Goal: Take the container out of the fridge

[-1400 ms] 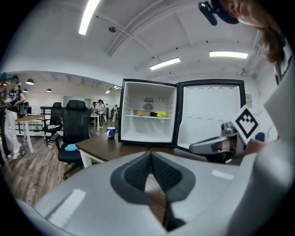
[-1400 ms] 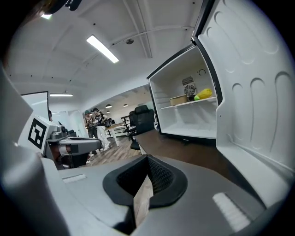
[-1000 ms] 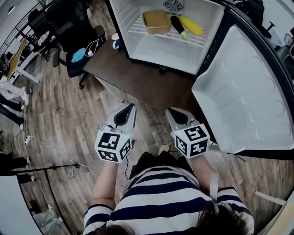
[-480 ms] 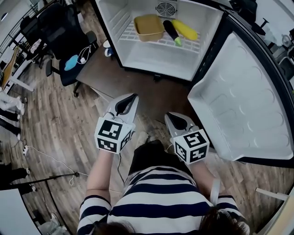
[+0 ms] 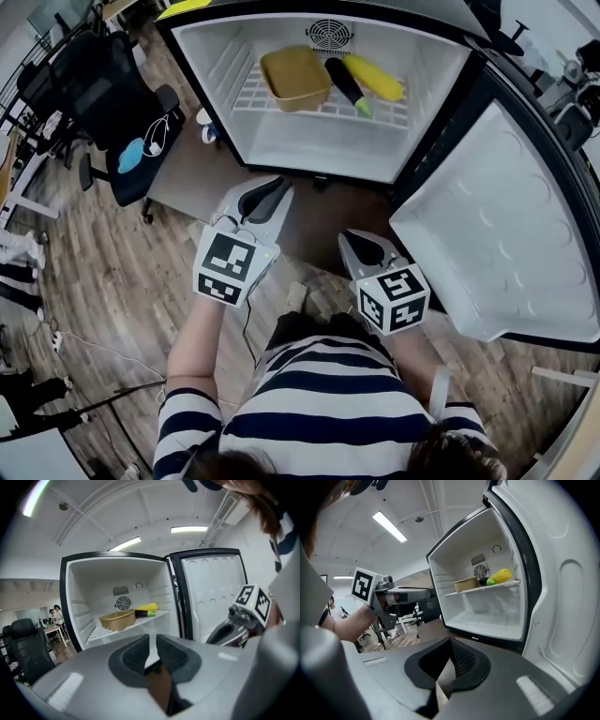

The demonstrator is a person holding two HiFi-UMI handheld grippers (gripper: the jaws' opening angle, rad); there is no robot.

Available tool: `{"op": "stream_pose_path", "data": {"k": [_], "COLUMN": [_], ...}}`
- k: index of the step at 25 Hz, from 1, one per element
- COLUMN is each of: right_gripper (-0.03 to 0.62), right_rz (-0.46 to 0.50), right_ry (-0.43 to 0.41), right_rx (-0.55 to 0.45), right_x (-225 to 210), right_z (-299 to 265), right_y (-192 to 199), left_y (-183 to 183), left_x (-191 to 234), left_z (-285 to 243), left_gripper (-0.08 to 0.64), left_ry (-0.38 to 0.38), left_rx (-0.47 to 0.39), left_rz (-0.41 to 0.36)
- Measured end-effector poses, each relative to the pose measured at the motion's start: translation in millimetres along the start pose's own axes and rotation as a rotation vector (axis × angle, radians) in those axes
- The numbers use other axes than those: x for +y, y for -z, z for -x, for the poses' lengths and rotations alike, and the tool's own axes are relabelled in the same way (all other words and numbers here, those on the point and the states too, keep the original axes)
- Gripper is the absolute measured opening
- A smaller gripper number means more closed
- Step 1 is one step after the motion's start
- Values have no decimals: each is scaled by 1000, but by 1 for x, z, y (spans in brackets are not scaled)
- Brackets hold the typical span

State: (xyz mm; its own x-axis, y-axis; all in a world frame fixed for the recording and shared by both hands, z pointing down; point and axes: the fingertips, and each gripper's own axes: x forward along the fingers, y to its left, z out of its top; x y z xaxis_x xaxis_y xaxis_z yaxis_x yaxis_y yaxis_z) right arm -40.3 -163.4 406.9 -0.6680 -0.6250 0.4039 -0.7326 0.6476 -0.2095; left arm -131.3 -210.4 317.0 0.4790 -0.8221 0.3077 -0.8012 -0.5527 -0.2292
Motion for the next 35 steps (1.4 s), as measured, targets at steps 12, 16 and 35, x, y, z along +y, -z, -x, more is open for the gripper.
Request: {"op": "stream_pose_path", "data": {"k": [12, 16, 35], "right_gripper": [-6, -6, -6], "right_rz": [6, 21, -24], "right_ry": [80, 99, 215], "right_rx": [-32, -33, 41], "right_x": [-13, -14, -30], "right_z": [-57, -71, -97], "right_y": [-42, -53, -43], "left_y": [-13, -17, -31], "left_x": [56, 74, 93], "left_z": [-41, -52, -110], "left_gripper": [0, 0, 0], "left_ry": [33, -3, 138], "left_rx": [14, 21, 107], "left_rz": [-176, -239, -534]}}
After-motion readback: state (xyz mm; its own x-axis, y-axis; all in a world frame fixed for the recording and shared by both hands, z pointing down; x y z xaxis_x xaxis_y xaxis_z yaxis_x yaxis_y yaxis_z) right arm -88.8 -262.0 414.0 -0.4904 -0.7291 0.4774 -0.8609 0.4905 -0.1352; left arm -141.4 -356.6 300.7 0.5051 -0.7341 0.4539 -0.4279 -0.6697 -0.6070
